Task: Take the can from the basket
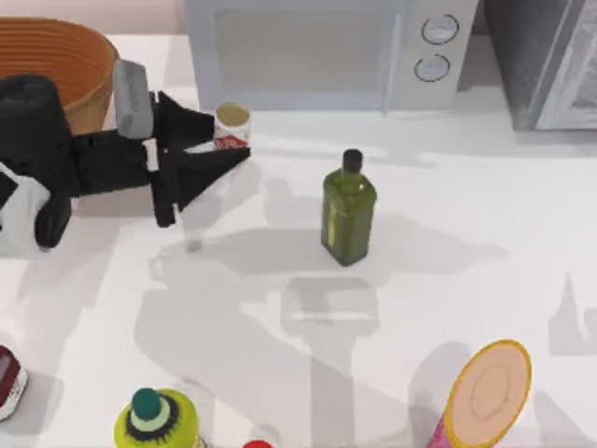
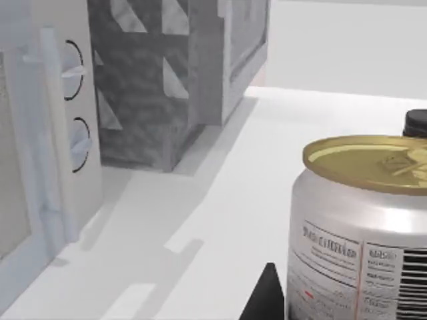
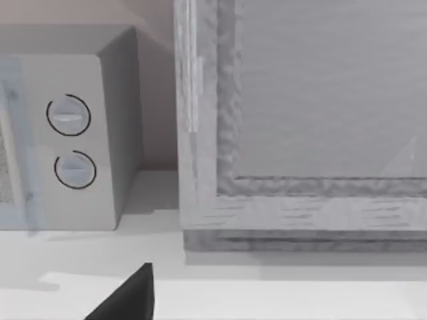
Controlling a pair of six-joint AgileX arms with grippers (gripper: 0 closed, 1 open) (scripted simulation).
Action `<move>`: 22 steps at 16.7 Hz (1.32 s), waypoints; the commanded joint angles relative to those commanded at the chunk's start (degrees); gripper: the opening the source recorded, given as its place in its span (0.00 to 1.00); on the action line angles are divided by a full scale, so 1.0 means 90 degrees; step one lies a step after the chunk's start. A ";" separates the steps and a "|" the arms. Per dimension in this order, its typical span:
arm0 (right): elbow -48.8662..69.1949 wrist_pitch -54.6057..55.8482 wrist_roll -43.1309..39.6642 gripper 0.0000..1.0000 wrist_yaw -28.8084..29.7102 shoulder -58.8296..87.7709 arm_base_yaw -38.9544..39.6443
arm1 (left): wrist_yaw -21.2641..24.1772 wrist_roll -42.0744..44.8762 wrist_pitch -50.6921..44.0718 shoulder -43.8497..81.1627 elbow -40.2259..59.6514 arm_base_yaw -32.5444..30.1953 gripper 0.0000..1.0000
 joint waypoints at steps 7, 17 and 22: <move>0.0000 0.0000 0.0000 1.00 0.0000 0.0000 0.0000 | 0.1328 0.0092 0.1140 0.2173 0.1019 -0.0097 0.00; 0.0000 0.0000 0.0000 1.00 0.0000 0.0000 0.0000 | 0.1382 0.0096 0.1185 0.2259 0.1063 -0.0098 0.30; 0.0000 0.0000 0.0000 1.00 0.0000 0.0000 0.0000 | 0.1382 0.0096 0.1185 0.2259 0.1063 -0.0098 0.68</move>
